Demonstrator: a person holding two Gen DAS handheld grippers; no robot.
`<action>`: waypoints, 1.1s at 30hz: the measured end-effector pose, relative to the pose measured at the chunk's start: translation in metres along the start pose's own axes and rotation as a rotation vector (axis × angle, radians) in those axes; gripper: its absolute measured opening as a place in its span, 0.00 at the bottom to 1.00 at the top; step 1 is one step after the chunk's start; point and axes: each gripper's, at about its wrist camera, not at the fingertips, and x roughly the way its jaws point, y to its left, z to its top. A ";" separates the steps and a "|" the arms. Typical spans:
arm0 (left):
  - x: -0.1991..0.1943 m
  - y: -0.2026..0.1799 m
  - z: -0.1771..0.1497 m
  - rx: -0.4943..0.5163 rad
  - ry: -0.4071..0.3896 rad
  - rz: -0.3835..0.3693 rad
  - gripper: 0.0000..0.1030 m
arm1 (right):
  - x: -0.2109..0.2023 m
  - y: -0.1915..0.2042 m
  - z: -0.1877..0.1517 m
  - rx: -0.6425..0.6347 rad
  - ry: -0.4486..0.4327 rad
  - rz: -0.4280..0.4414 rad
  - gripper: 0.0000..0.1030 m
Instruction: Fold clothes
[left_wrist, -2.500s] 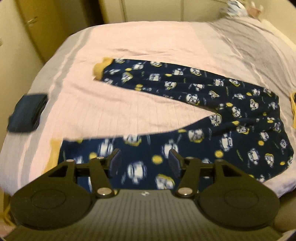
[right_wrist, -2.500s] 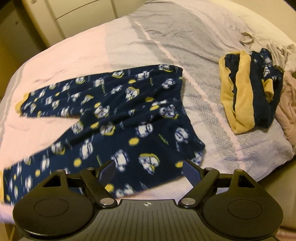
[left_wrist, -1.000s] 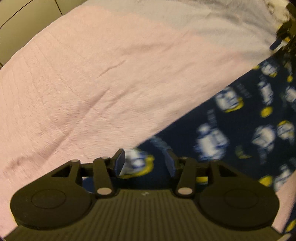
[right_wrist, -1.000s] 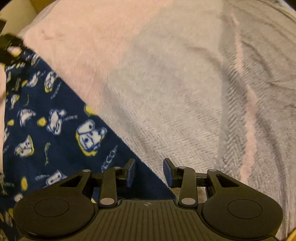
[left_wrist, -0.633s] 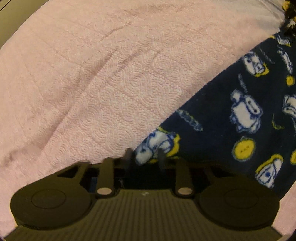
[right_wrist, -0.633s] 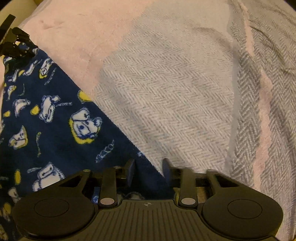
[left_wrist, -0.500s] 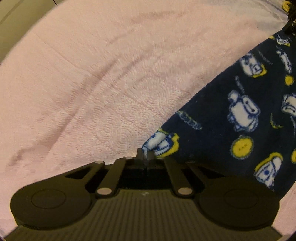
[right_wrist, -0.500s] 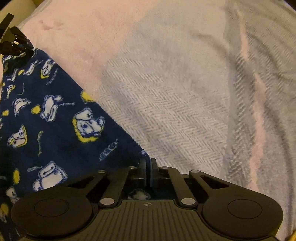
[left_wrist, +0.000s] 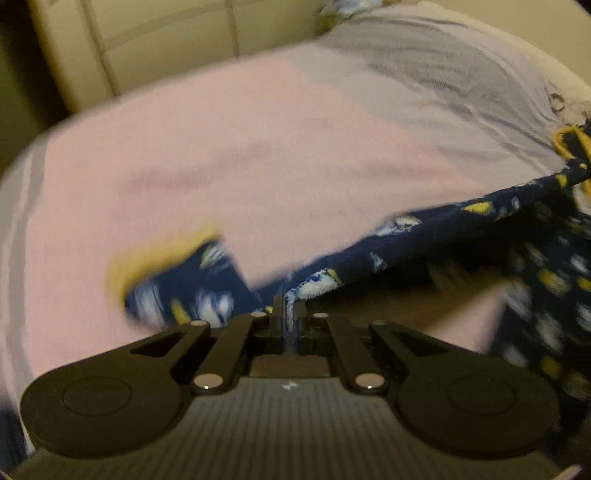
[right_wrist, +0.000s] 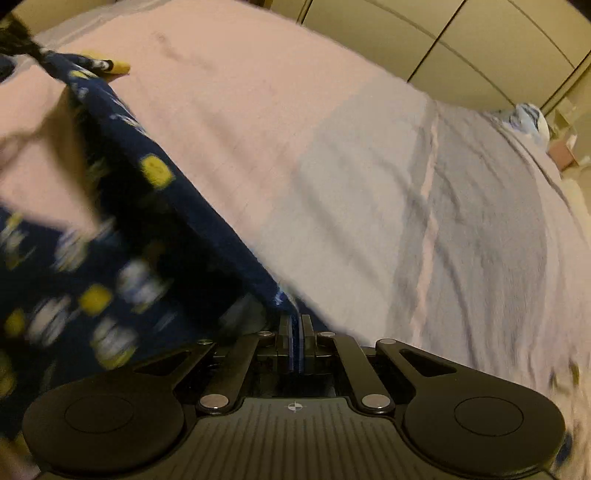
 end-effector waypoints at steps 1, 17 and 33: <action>-0.012 -0.008 -0.023 -0.034 0.037 -0.011 0.02 | -0.007 0.016 -0.012 -0.008 0.048 -0.003 0.00; -0.008 -0.012 -0.128 -0.708 0.174 0.076 0.47 | -0.028 0.030 -0.133 0.998 0.130 0.018 0.41; 0.061 -0.007 -0.128 -0.838 0.183 0.171 0.16 | 0.038 -0.079 -0.186 1.586 -0.249 0.179 0.41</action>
